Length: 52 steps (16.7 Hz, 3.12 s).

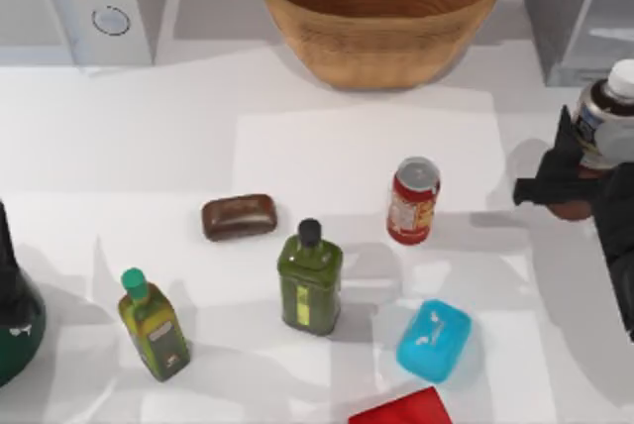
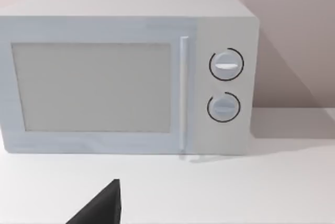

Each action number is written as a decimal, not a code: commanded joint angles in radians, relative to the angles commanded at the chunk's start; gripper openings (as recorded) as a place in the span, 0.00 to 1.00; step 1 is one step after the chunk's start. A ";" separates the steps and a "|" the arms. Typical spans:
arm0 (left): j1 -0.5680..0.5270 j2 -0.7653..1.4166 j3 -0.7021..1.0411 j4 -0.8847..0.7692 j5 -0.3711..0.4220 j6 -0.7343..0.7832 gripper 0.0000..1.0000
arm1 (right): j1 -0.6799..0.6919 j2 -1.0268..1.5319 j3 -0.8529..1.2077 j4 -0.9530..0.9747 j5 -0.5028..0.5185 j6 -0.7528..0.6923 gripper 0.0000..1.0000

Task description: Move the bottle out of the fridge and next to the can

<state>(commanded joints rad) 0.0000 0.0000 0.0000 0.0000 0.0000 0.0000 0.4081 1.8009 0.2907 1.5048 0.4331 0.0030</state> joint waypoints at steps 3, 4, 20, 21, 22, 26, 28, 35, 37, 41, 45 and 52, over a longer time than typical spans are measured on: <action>0.000 0.000 0.000 0.000 0.000 0.000 1.00 | 0.000 0.000 0.000 0.000 0.000 0.000 0.60; 0.000 0.000 0.000 0.000 0.000 0.000 1.00 | 0.000 0.000 0.000 0.000 0.000 0.000 0.68; 0.000 0.000 0.000 0.000 0.000 0.000 1.00 | 0.013 -0.025 -0.013 0.004 0.010 0.008 1.00; 0.000 0.000 0.000 0.000 0.000 0.000 1.00 | 0.024 -0.037 -0.026 0.006 0.017 0.012 1.00; 0.000 0.000 0.000 0.000 0.000 0.000 1.00 | 0.035 -0.048 -0.041 0.009 0.025 0.014 1.00; 0.000 0.000 0.000 0.000 0.000 0.000 1.00 | 0.062 -0.063 -0.099 0.037 0.057 0.004 1.00; 0.000 0.000 0.000 0.000 0.000 0.000 1.00 | 0.062 -0.062 -0.107 0.044 0.061 0.001 1.00; 0.000 0.000 0.000 0.000 0.000 0.000 1.00 | 0.039 -0.121 -0.093 0.002 0.035 0.000 1.00; 0.000 0.000 0.000 0.000 0.000 0.000 1.00 | 0.014 -0.214 -0.083 -0.060 0.001 -0.003 1.00; 0.000 0.000 0.000 0.000 0.000 0.000 1.00 | -0.059 -0.492 -0.076 -0.286 -0.095 -0.008 1.00; 0.000 0.000 0.000 0.000 0.000 0.000 1.00 | -0.155 -0.835 -0.099 -0.602 -0.207 -0.009 1.00; 0.000 0.000 0.000 0.000 0.000 0.000 1.00 | -0.316 -1.465 -0.199 -1.179 -0.368 -0.004 1.00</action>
<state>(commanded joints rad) 0.0000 0.0000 0.0000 0.0000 0.0000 0.0000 0.0920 0.3361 0.0919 0.3256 0.0650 -0.0009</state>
